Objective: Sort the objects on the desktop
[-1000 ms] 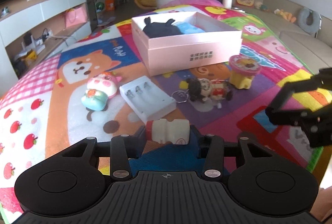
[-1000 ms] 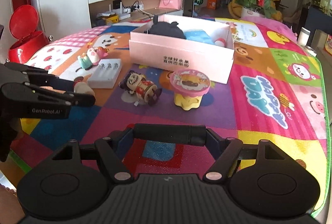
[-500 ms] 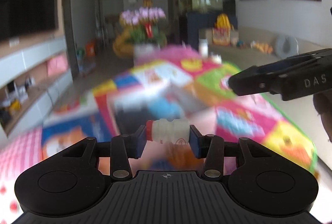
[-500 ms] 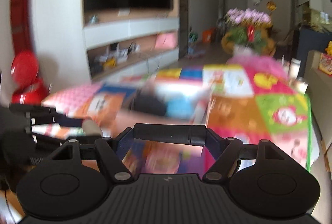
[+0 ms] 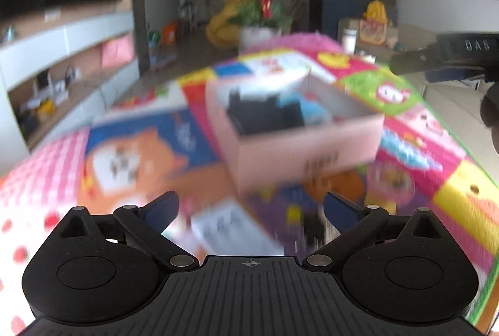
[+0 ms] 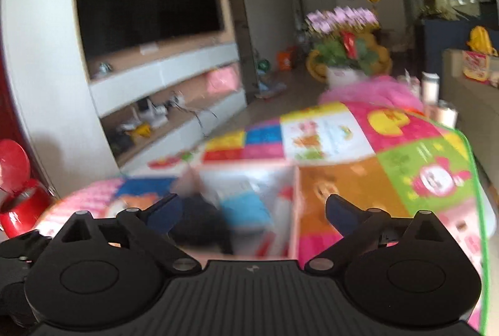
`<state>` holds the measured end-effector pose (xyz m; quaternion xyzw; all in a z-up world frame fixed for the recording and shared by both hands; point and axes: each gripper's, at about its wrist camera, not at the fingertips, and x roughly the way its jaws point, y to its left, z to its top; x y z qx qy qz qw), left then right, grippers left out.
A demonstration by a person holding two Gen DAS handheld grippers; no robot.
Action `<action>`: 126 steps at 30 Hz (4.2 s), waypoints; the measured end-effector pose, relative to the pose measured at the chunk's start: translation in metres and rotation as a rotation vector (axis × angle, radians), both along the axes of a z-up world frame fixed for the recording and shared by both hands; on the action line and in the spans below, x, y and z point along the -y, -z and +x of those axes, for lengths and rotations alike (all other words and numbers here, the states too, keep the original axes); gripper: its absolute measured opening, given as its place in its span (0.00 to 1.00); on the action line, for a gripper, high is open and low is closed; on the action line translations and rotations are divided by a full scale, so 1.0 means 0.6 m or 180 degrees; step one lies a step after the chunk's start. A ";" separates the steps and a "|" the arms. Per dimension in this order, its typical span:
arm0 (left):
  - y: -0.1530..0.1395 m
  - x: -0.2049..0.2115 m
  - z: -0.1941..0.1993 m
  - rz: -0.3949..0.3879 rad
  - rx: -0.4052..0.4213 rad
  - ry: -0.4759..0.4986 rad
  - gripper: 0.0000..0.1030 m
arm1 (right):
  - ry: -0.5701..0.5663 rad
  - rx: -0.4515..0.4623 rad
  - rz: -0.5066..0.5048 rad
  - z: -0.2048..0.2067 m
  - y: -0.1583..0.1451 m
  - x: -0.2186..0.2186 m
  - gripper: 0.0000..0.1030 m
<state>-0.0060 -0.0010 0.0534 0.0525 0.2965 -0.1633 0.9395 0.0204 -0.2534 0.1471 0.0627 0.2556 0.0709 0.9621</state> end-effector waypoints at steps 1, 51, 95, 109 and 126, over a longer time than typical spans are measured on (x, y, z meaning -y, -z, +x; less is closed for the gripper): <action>0.009 -0.003 -0.008 -0.0008 -0.0037 -0.0008 1.00 | 0.0027 -0.0054 -0.0054 -0.008 0.013 -0.001 0.96; 0.049 -0.037 0.078 -0.0308 -0.0244 0.0242 1.00 | -0.0719 -0.0489 -0.0714 -0.156 0.133 -0.108 0.59; 0.061 -0.128 -0.043 -0.0486 -0.0381 -0.0944 1.00 | -0.0878 -0.0769 -0.0355 -0.130 0.139 -0.223 0.94; 0.059 -0.098 -0.041 -0.0108 -0.0473 -0.0824 1.00 | -0.0369 -0.0727 -0.0716 -0.150 0.149 -0.131 0.63; 0.069 0.054 -0.013 0.0255 -0.0428 -0.0200 1.00 | 0.0196 -0.0466 -0.0662 -0.154 0.180 -0.074 0.94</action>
